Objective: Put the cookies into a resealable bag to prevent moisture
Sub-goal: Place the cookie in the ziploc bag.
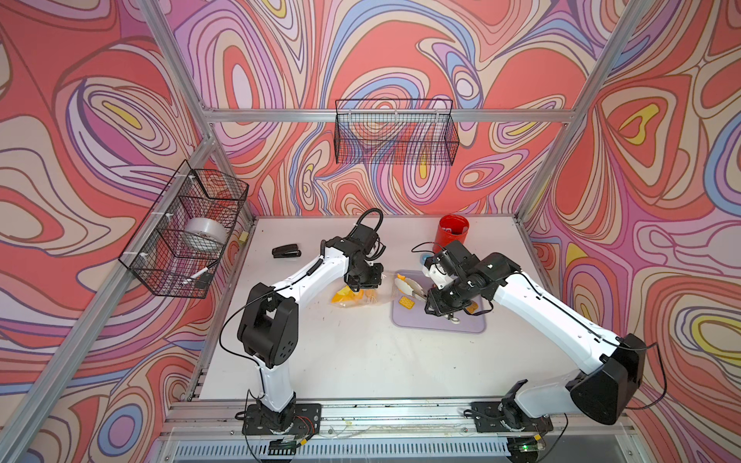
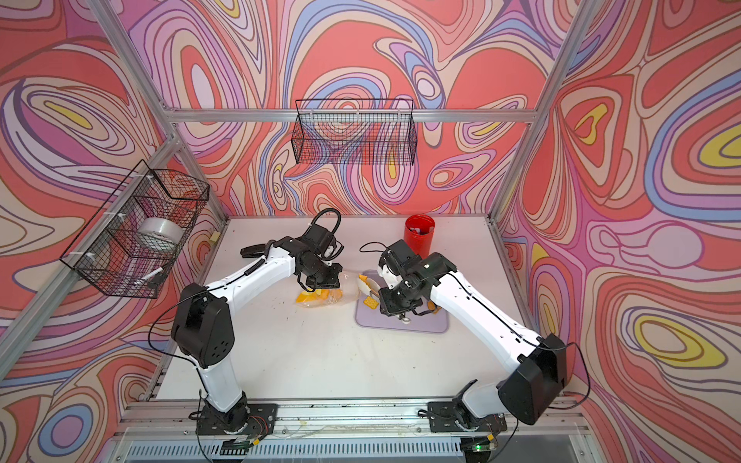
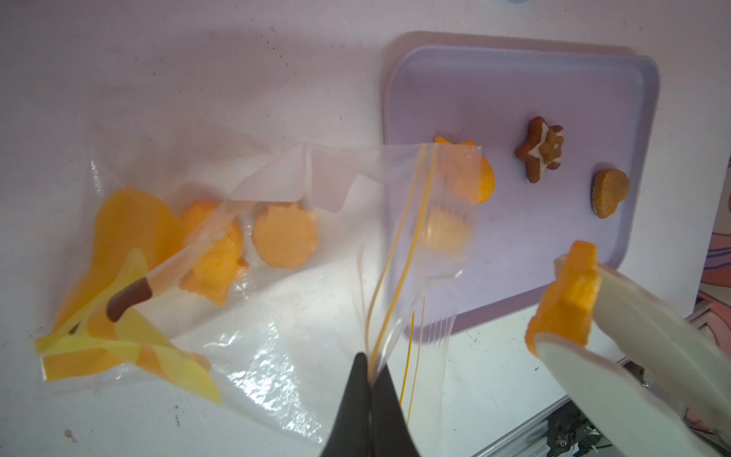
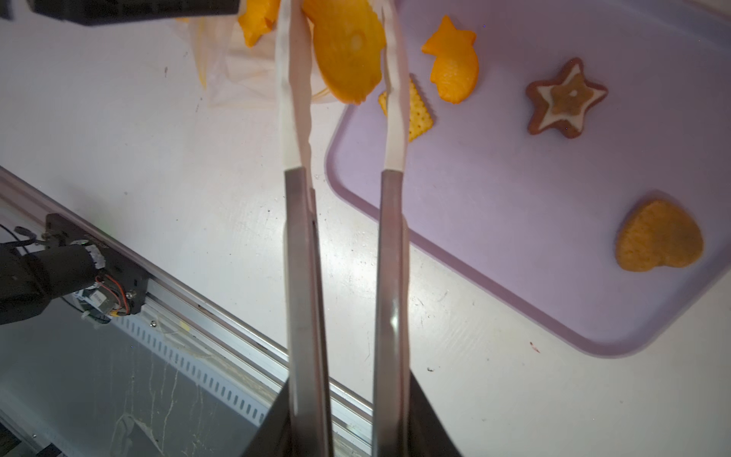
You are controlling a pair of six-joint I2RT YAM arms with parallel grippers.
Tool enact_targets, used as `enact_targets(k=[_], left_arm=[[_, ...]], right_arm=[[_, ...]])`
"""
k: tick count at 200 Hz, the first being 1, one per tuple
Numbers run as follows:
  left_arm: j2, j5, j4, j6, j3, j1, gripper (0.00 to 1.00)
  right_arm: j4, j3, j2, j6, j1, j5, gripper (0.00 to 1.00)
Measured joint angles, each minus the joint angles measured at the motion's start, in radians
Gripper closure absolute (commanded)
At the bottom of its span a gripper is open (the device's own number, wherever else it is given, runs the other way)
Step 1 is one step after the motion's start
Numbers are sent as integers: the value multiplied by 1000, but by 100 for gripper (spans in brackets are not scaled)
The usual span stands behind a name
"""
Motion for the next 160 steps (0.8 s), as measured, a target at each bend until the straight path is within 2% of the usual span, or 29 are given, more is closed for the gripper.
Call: enact_targets(k=[80,160], left_arm=[[0,4,-2,6,1,0,100],[0,0,-2,6,3,0,100]], right_arm=[[148,-53,89,32,0,-88,68],[226,-70,118,75,0,-96,55]])
